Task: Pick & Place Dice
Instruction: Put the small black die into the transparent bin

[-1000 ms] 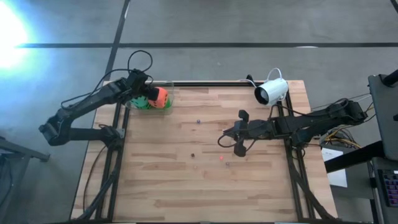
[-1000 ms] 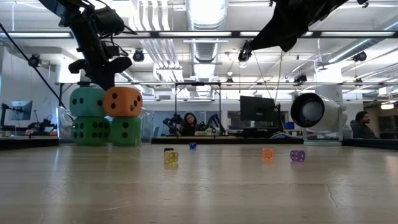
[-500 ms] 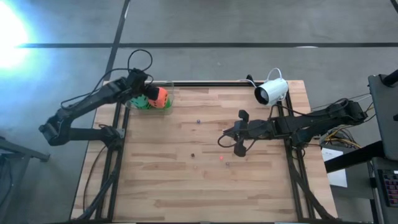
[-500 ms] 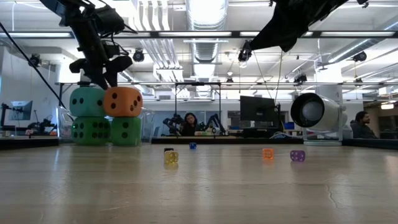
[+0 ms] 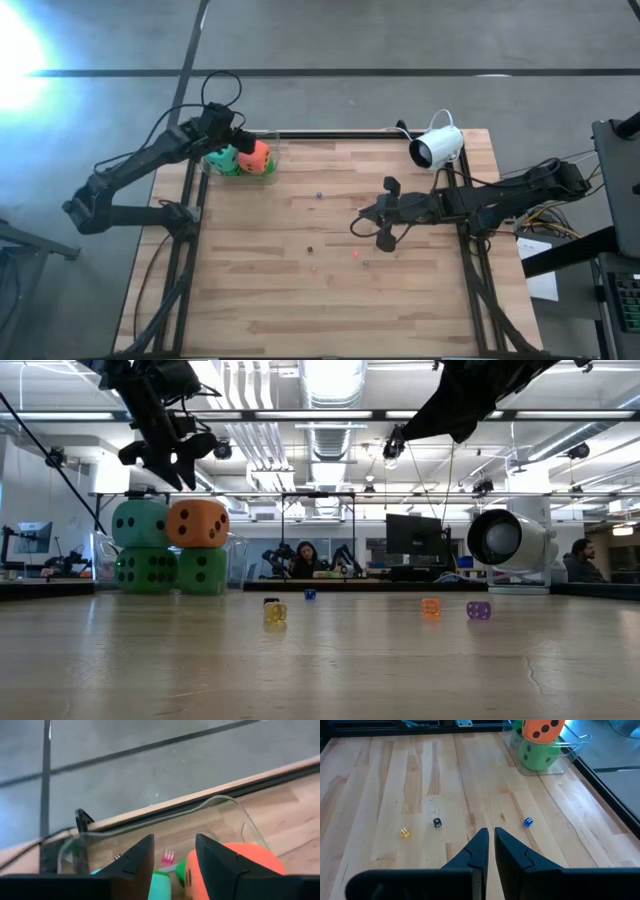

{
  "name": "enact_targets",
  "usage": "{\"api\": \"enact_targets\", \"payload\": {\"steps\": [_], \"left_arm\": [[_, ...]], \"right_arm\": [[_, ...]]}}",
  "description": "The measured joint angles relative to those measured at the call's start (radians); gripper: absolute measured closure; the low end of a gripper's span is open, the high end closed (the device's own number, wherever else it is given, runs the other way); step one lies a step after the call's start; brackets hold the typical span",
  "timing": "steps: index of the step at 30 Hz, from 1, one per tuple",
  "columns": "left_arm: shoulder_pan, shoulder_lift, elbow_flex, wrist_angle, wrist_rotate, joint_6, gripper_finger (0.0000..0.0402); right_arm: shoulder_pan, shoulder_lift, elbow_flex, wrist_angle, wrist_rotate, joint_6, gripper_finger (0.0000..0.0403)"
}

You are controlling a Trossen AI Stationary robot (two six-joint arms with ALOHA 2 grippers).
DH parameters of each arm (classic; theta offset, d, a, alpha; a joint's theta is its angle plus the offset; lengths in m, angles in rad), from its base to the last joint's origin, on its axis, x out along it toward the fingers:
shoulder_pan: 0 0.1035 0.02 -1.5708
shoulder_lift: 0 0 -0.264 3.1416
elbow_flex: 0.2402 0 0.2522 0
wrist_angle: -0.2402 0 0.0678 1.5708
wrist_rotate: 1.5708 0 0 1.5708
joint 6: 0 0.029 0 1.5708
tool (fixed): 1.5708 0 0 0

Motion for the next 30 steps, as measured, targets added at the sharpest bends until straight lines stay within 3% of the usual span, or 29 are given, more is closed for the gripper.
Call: {"api": "enact_targets", "payload": {"steps": [4,12,19,25,30], "left_arm": [[0.0,0.0,-0.001,-0.005,0.0,-0.087,0.0265],[-0.002,-0.001,-0.001,-0.007,0.002,-0.011,0.0268],[-0.034,-0.029,0.016,-0.009,0.19,0.045,0.0268],[-0.221,-0.091,0.021,-0.002,0.205,0.071,0.0268],[-0.484,-0.122,0.016,0.006,0.103,0.055,0.0268]], "right_arm": [[0.0,0.0,0.0,0.0,0.0,0.001,0.0376],[0.0,0.0,0.0,0.0,0.0,-0.002,0.0376],[0.0,0.0,0.0,0.0,0.0,0.0,0.0376],[0.0,0.0,0.0,-0.001,0.0,0.001,0.0376],[0.0,0.0,0.0,0.0,0.0,0.001,0.0376]]}}
